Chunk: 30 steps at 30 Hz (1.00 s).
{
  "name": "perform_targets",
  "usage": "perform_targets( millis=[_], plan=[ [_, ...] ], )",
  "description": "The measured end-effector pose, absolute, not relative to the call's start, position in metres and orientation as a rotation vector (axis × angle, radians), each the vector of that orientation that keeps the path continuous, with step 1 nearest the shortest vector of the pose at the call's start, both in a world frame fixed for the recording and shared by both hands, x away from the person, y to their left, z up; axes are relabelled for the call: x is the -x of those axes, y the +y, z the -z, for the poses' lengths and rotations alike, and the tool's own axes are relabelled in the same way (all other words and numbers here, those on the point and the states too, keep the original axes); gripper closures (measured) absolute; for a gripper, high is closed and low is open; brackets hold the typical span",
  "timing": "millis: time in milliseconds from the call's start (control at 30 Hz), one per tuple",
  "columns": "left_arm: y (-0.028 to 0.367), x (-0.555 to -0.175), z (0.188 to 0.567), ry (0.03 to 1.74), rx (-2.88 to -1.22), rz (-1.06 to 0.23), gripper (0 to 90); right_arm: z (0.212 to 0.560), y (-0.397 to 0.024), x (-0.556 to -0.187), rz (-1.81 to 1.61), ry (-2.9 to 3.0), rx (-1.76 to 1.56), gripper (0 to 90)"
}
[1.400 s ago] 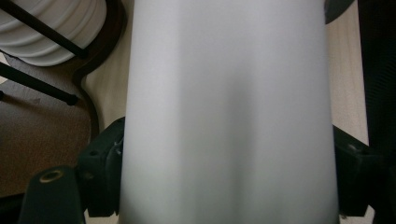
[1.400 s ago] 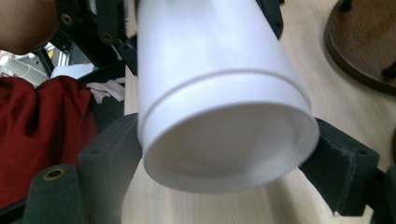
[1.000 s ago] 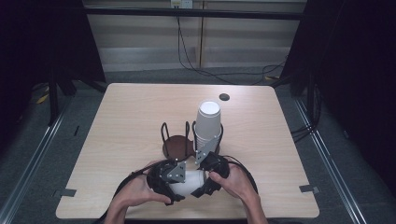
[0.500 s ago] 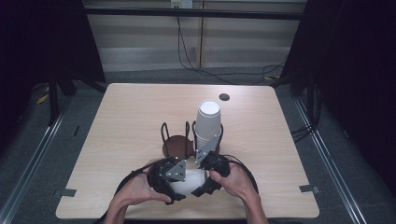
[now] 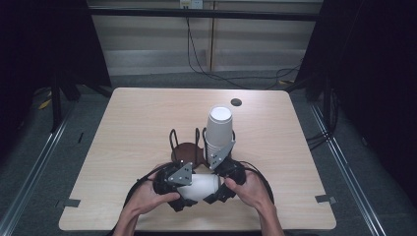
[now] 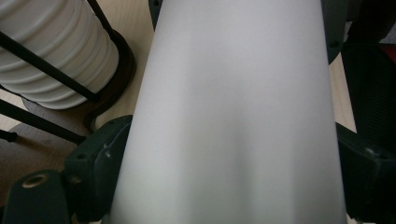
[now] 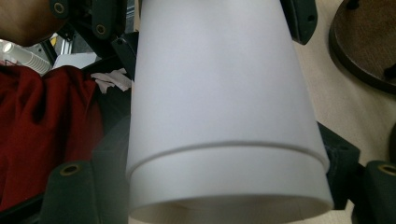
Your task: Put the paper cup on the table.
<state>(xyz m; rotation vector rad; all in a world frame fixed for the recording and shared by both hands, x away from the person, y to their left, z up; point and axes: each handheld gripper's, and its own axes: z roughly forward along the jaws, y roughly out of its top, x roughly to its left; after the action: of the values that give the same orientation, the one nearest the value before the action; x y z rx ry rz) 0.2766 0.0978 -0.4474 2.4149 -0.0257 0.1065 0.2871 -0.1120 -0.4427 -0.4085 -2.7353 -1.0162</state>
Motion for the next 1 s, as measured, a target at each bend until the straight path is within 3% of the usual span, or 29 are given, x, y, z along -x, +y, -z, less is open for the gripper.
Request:
perform_targets(
  millis=[200, 433, 1000],
  plan=[
    [0.101, -0.276, 0.448, -0.045, -2.396, -0.123, 11.0, 0.444, -0.111, -0.287, 1.012, -2.732, 0.416, 24.9],
    [0.116, -0.281, 0.436, -0.012, -2.236, -0.039, 13.1, 0.441, -0.116, -0.285, 1.066, -2.713, 0.409, 25.0],
    [0.153, -0.278, 0.427, 0.136, -2.079, -0.177, 15.5, 0.445, -0.138, -0.285, 1.166, -2.693, 0.541, 24.8]
  ],
)
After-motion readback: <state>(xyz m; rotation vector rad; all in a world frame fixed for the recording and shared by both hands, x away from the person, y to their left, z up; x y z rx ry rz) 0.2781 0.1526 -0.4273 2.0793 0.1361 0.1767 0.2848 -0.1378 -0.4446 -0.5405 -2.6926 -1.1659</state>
